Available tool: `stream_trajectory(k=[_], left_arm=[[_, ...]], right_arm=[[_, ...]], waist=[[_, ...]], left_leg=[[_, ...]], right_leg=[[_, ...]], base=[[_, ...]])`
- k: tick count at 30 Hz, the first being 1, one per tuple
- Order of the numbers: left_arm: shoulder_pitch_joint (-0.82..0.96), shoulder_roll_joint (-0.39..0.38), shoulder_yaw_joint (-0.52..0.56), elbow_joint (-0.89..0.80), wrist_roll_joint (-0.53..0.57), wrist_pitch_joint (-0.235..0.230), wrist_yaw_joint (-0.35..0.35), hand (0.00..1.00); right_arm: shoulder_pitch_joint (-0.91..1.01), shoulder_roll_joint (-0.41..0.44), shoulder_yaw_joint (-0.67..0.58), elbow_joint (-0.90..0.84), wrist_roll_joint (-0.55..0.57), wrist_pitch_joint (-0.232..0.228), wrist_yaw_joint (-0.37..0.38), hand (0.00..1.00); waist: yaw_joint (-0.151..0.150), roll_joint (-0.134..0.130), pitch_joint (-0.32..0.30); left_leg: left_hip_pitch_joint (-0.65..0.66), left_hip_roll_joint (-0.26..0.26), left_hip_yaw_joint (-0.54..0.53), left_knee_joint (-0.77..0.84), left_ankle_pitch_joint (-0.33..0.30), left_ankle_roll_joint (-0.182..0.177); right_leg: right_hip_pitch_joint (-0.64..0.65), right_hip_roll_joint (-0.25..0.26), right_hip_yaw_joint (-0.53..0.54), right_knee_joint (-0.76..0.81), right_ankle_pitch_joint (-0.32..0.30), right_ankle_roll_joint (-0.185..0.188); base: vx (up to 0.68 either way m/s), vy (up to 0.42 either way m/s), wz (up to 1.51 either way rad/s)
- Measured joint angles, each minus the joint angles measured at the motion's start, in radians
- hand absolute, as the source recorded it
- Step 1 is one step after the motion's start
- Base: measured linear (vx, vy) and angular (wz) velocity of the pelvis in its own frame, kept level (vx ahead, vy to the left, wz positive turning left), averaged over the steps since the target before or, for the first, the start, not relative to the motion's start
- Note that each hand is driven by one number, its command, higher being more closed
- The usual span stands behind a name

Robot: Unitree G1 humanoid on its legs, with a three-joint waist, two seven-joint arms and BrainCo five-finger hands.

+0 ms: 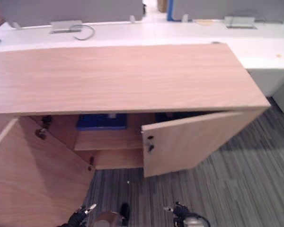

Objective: Walk over to the cabinet, pick up the folder, carry it to the office cabinet, place the folder inside the office cabinet, then close the office cabinet door

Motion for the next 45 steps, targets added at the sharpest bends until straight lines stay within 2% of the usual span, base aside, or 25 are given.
stream_trajectory(k=[1,2,3,5,6,8,10,11,13,14,17,18,19,21,23,24,25,26,28,29,31,33,37,41,45], left_arm=[[-0.003,0.008,-0.01,0.0,0.004,0.0,0.0,0.0],[-0.011,0.009,-0.015,0.0,0.006,-0.001,0.0,0.0],[-0.013,0.009,-0.016,0.0,0.006,-0.002,0.0,0.0],[-0.02,0.012,-0.026,0.0,0.006,-0.004,0.001,0.0],[-0.025,0.012,-0.026,0.002,0.011,-0.008,0.002,0.0],[-0.039,0.012,-0.026,0.016,0.014,-0.022,0.007,0.0],[-0.038,0.014,-0.001,0.032,0.013,-0.032,0.011,0.0],[-0.034,0.012,0.023,0.035,0.011,-0.032,0.016,0.0],[-0.027,-0.016,0.075,0.045,0.007,-0.032,0.023,0.0],[-0.027,-0.022,0.094,0.044,0.001,-0.032,0.025,0.0],[-0.036,-0.021,0.106,0.022,-0.052,-0.032,0.024,0.0],[-0.048,-0.031,0.097,-0.006,-0.079,-0.033,0.024,0.0],[-0.056,-0.037,0.085,-0.019,-0.088,-0.033,0.025,0.0],[-0.089,-0.048,0.029,-0.058,-0.122,-0.036,0.015,0.0],[-0.09,-0.057,0.001,-0.064,-0.143,-0.042,0.007,0.0],[-0.091,-0.063,-0.013,-0.066,-0.163,-0.043,-0.007,0.0],[-0.098,-0.063,-0.029,-0.066,-0.171,-0.044,-0.02,0.0],[-0.098,-0.063,-0.04,-0.065,-0.186,-0.045,-0.033,0.0],[-0.098,-0.047,-0.044,-0.039,-0.219,-0.04,-0.065,0.0],[-0.094,-0.044,-0.03,-0.032,-0.235,-0.039,-0.072,0.0],[-0.068,-0.033,0.035,0.034,-0.278,-0.02,-0.091,0.0],[-0.065,-0.019,0.063,0.085,-0.304,0.002,-0.111,0.0],[-0.059,-0.022,0.146,0.12,-0.347,0.026,-0.131,0.0],[-0.065,-0.007,0.317,0.119,-0.393,0.028,-0.138,0.0],[-0.103,0.036,0.465,0.119,-0.359,0.028,-0.11,0.0]], right_arm=[[0.007,0.01,-0.011,-0.001,0.023,-0.001,-0.005,0.0],[0.015,0.025,-0.011,-0.006,0.048,-0.005,-0.008,0.0],[0.016,0.029,-0.011,-0.017,0.059,-0.007,-0.009,0.0],[0.017,0.031,-0.012,-0.019,0.085,-0.011,-0.013,0.0],[0.017,0.031,-0.016,-0.02,0.105,-0.014,-0.014,0.0],[0.019,0.037,-0.057,-0.02,0.137,-0.018,-0.014,0.0],[0.032,0.054,-0.089,-0.016,0.138,-0.02,-0.014,0.0],[0.04,0.065,-0.091,-0.016,0.138,-0.02,-0.013,0.0],[0.047,0.062,-0.124,-0.019,0.138,-0.022,-0.013,0.0],[0.057,0.061,-0.124,-0.019,0.137,-0.021,-0.013,0.0],[0.077,0.063,-0.111,-0.048,0.138,-0.023,-0.014,0.0],[0.084,0.063,-0.113,-0.055,0.14,-0.026,-0.016,0.0],[0.083,0.064,-0.122,-0.056,0.142,-0.028,-0.016,0.0],[0.077,0.066,-0.157,-0.05,0.161,-0.03,-0.017,0.0],[0.082,0.059,-0.181,-0.047,0.176,-0.031,-0.017,0.0],[0.082,0.053,-0.199,-0.049,0.18,-0.032,-0.017,0.0],[0.08,0.054,-0.213,-0.053,0.191,-0.032,-0.017,0.0],[0.081,0.059,-0.231,-0.053,0.205,-0.032,-0.016,0.0],[0.111,0.062,-0.295,-0.038,0.217,-0.029,-0.016,0.0],[0.113,0.067,-0.31,-0.033,0.219,-0.028,-0.016,0.0],[0.122,0.071,-0.349,-0.034,0.24,-0.02,-0.013,0.0],[0.13,0.075,-0.363,-0.038,0.252,-0.019,-0.012,0.0],[0.15,0.076,-0.365,-0.037,0.256,-0.015,-0.003,0.0],[0.149,0.076,-0.4,-0.038,0.263,-0.012,0.007,0.0],[0.152,0.075,-0.432,-0.035,0.268,-0.009,0.008,0.0]], waist=[[-0.005,0.001,0.0],[-0.008,0.002,0.0],[-0.01,0.002,0.0],[-0.019,0.002,0.0],[-0.034,0.001,-0.001],[-0.051,-0.006,-0.005],[-0.051,-0.034,-0.016],[-0.05,-0.049,-0.02],[-0.055,-0.027,-0.033],[-0.055,-0.025,-0.033],[-0.055,-0.029,-0.022],[-0.061,-0.03,-0.011],[-0.065,-0.032,-0.007],[-0.08,-0.033,0.009],[-0.086,-0.032,0.012],[-0.096,-0.017,0.009],[-0.103,-0.012,0.018],[-0.107,-0.01,0.025],[-0.125,-0.028,0.016],[-0.122,-0.028,0.018],[-0.124,-0.021,0.011],[-0.14,-0.013,0.009],[-0.14,-0.018,0.013],[-0.14,-0.015,0.012],[-0.141,-0.014,0.012]], left_leg=[[0.0,-0.002,-0.025,-0.001,0.002,0.003],[0.002,-0.001,-0.072,-0.005,0.006,0.007],[0.002,-0.002,-0.091,-0.007,0.008,0.007],[0.009,-0.023,-0.166,-0.015,0.013,0.003],[0.014,-0.038,-0.214,-0.028,0.021,-0.006],[0.013,-0.048,-0.284,-0.034,0.021,-0.02],[0.01,-0.054,-0.322,-0.032,0.015,-0.044],[0.007,-0.049,-0.333,-0.028,0.009,-0.059],[-0.029,0.028,-0.324,0.014,-0.007,-0.099],[-0.036,0.068,-0.333,0.016,-0.005,-0.134],[-0.053,0.114,-0.389,0.009,0.008,-0.168],[-0.078,0.123,-0.366,0.013,0.028,-0.159],[-0.093,0.131,-0.316,0.014,0.041,-0.14],[-0.161,0.203,0.023,0.155,-0.002,-0.058],[-0.152,0.245,0.248,0.283,-0.044,-0.025],[-0.159,0.252,0.323,0.291,-0.06,-0.025],[-0.162,0.244,0.368,0.282,-0.066,-0.016],[-0.157,0.212,0.354,0.239,-0.065,-0.016],[-0.11,0.087,0.293,0.021,0.042,-0.009],[-0.091,0.077,0.308,-0.011,0.043,-0.002],[0.004,0.033,0.331,-0.179,0.137,-0.004],[0.033,0.009,0.3,-0.279,0.193,0.0],[0.045,-0.008,0.271,-0.279,0.194,0.001],[0.067,-0.015,0.261,-0.279,0.183,0.005],[0.073,-0.02,0.263,-0.279,0.165,0.008]], right_leg=[[-0.022,0.001,0.055,0.045,-0.024,-0.016],[-0.058,0.054,0.194,0.06,-0.106,-0.001],[-0.074,0.084,0.259,0.052,-0.133,0.009],[-0.109,0.173,0.478,-0.028,-0.182,0.024],[-0.122,0.207,0.596,-0.07,-0.194,0.033],[-0.13,0.248,0.742,-0.114,-0.194,0.037],[-0.126,0.261,0.775,-0.164,-0.166,0.055],[-0.112,0.258,0.771,-0.175,-0.2,0.087],[-0.107,0.322,0.72,-0.213,-0.206,0.063],[-0.092,0.361,0.693,-0.222,-0.205,0.05],[-0.058,0.419,0.623,-0.244,-0.202,0.032],[-0.057,0.42,0.578,-0.239,-0.206,0.015],[-0.058,0.415,0.549,-0.238,-0.206,0.003],[-0.062,0.376,0.454,-0.236,-0.21,-0.016],[-0.05,0.337,0.413,-0.226,-0.212,-0.014],[-0.051,0.329,0.401,-0.213,-0.217,-0.004],[-0.056,0.321,0.392,-0.198,-0.228,0.01],[-0.062,0.318,0.391,-0.211,-0.237,0.009],[-0.016,0.307,0.386,-0.313,-0.211,-0.004],[-0.006,0.291,0.376,-0.326,-0.199,0.009],[0.019,0.28,0.365,-0.329,-0.192,0.019],[0.025,0.28,0.341,-0.338,-0.195,0.015],[0.063,0.275,0.306,-0.356,-0.195,0.014],[0.101,0.276,0.295,-0.378,-0.195,0.013],[0.117,0.278,0.293,-0.403,-0.192,0.007]], base=[[0.15,0.17,1.2],[0.05,0.053,0.95],[0.05,0.065,1.06],[-0.01,-0.021,1.02],[-0.03,-0.104,1.16],[-0.04,-0.206,1.21],[-0.05,-0.307,0.79],[-0.03,-0.306,0.42],[-0.01,-0.357,0.39],[0.01,-0.396,0.45],[0.01,-0.275,0.57],[-0.02,-0.196,0.89],[-0.04,-0.14,1.1],[-0.04,-0.039,1.05],[0.03,0.101,0.75],[0.08,0.179,0.84],[0.04,0.193,0.85],[-0.02,0.172,1.07],[-0.05,0.079,1.43],[-0.02,0.087,0.9],[0.0,0.1,0.14],[0.0,0.06,0.32],[0.0,0.011,0.29],[0.01,-0.025,0.08],[0.02,-0.014,0.0]])
